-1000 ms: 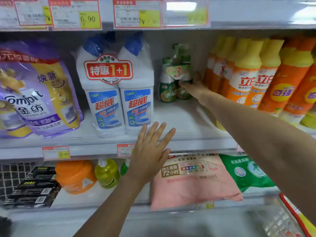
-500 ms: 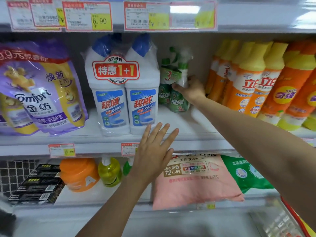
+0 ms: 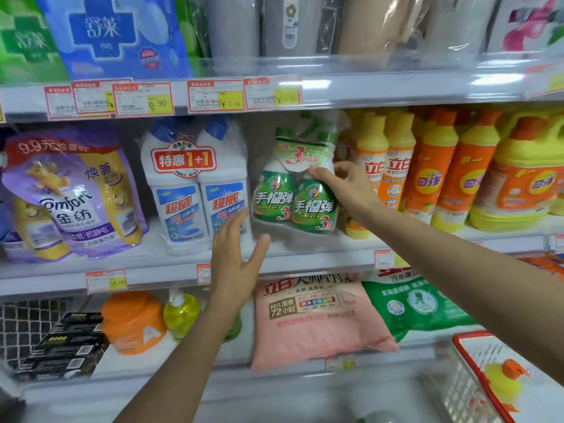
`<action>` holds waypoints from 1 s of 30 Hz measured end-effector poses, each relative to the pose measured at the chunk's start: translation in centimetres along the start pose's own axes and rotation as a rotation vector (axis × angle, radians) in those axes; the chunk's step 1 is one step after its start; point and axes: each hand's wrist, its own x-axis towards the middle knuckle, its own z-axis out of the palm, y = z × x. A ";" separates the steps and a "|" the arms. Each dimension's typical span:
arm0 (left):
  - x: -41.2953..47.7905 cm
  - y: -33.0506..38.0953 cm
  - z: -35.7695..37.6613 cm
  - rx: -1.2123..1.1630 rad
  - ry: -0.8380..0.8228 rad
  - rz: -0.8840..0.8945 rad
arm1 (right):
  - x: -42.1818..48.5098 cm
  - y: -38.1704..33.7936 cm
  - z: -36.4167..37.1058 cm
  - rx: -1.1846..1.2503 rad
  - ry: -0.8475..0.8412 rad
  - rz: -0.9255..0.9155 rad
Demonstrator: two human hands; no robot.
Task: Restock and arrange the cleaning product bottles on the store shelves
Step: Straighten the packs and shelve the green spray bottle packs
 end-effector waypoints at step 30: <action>-6.1 10.8 1.6 -0.659 -0.046 -0.504 | -12.8 1.8 -10.3 0.174 -0.457 -0.058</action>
